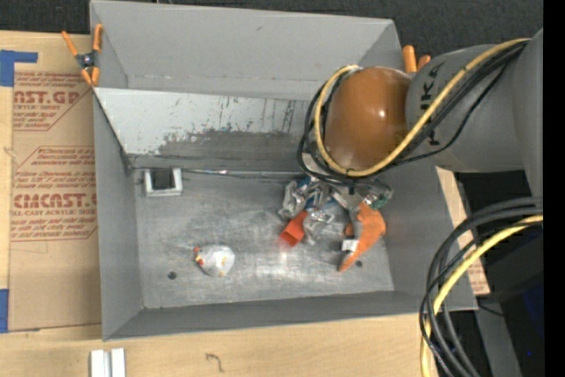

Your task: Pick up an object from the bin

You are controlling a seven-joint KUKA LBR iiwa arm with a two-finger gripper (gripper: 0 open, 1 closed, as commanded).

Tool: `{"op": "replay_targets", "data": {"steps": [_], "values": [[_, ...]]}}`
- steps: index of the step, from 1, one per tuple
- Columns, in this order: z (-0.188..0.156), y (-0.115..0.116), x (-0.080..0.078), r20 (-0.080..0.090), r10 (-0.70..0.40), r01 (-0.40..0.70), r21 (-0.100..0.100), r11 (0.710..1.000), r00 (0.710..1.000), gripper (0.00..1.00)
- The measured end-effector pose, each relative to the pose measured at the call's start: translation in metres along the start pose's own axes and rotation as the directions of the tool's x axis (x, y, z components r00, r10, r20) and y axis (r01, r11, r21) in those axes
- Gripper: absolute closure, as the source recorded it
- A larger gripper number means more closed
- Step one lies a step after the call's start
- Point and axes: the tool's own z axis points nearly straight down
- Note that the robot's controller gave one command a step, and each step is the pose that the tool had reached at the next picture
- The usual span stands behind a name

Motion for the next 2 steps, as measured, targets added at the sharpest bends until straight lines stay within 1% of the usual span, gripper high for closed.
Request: {"op": "replay_targets", "data": {"steps": [2], "values": [[-0.0009,0.0002,0.0,-0.001,0.0,0.0,-0.001,1.0,1.0,1.0]]}}
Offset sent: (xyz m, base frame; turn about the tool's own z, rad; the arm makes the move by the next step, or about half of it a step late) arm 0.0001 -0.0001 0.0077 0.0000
